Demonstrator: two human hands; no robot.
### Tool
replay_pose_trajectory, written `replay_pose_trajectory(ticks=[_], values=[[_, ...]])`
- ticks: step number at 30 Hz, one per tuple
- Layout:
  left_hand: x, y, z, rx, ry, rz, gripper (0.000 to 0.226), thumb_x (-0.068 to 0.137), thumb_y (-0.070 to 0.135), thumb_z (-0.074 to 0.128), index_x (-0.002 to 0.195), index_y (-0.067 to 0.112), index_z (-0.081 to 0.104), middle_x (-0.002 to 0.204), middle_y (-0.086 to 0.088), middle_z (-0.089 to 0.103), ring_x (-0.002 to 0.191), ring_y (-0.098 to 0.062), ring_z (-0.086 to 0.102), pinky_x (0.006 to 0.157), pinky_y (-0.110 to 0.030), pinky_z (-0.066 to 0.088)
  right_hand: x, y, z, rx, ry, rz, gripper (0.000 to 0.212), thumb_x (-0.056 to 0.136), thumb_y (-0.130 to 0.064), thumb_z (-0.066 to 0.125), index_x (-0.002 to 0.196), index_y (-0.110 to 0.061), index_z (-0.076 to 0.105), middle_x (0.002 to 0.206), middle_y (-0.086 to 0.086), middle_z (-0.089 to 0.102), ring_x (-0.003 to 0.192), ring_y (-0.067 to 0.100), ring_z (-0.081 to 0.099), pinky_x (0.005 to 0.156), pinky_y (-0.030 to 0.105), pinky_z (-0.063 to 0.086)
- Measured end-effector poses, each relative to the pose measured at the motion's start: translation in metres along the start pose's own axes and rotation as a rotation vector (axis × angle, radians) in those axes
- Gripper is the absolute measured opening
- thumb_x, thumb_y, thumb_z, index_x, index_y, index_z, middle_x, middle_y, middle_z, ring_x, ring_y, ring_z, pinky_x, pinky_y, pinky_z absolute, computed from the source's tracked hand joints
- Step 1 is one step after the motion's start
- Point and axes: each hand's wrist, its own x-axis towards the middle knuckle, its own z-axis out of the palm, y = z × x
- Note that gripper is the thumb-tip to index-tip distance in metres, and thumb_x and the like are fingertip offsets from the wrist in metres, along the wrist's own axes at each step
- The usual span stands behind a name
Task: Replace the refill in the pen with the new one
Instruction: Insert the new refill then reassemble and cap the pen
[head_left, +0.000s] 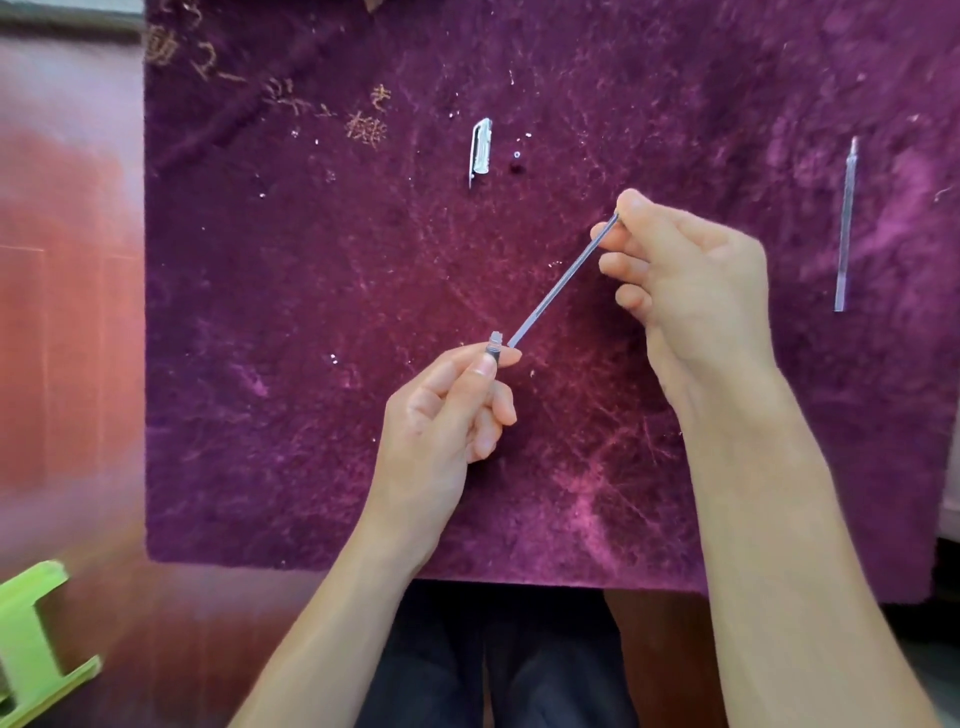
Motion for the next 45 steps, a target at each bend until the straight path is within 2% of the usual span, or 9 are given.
replay_pose_trajectory(ticks=[11,20,31,38,45], values=[[-0.012,-0.006,-0.008,-0.011,0.001,0.021,0.027,0.101,0.025,0.052,0.108,0.014,0.076,0.07,-0.005,0.062,0.05,-0.009,0.044,0.052,-0.017,0.041,-0.012,0.009,0.007,0.124,-0.014,0.064,0.023,0.1,-0.029,0.074,0.082,-0.017,0.081,0.086,-0.001,0.082,0.067,0.003,0.068,0.052,0.015,0.046],[-0.017,-0.008,-0.007,0.01,-0.034,0.029,0.027,0.102,0.024,0.052,0.109,0.012,0.076,0.072,-0.006,0.063,0.051,-0.008,0.044,0.053,-0.016,0.042,-0.011,0.01,-0.002,0.036,-0.049,-0.089,0.021,0.1,-0.033,0.074,0.084,-0.021,0.082,0.091,-0.003,0.084,0.069,0.003,0.068,0.058,0.016,0.047],[-0.018,-0.011,-0.003,0.037,-0.073,0.021,0.026,0.105,0.02,0.051,0.11,0.012,0.075,0.072,-0.004,0.063,0.051,-0.009,0.044,0.053,-0.016,0.042,-0.012,0.003,-0.004,-0.03,-0.167,-0.249,0.013,0.102,-0.03,0.073,0.093,-0.025,0.081,0.093,-0.002,0.083,0.069,0.004,0.063,0.068,0.023,0.05],[-0.014,-0.011,-0.002,0.038,-0.083,0.025,0.026,0.105,0.021,0.051,0.111,0.012,0.075,0.073,-0.004,0.064,0.052,-0.01,0.045,0.054,-0.018,0.042,-0.014,0.011,0.002,-0.07,-0.225,-0.247,0.01,0.101,-0.03,0.074,0.098,-0.024,0.081,0.093,-0.001,0.082,0.071,0.006,0.063,0.068,0.024,0.051],[-0.01,-0.008,-0.007,0.04,-0.08,0.014,0.027,0.105,0.025,0.051,0.113,0.014,0.074,0.074,-0.004,0.064,0.053,-0.011,0.047,0.056,-0.019,0.043,-0.018,0.023,0.006,-0.128,-0.305,-0.247,0.01,0.101,-0.029,0.074,0.097,-0.025,0.082,0.085,-0.008,0.077,0.068,0.004,0.059,0.066,0.023,0.049]])
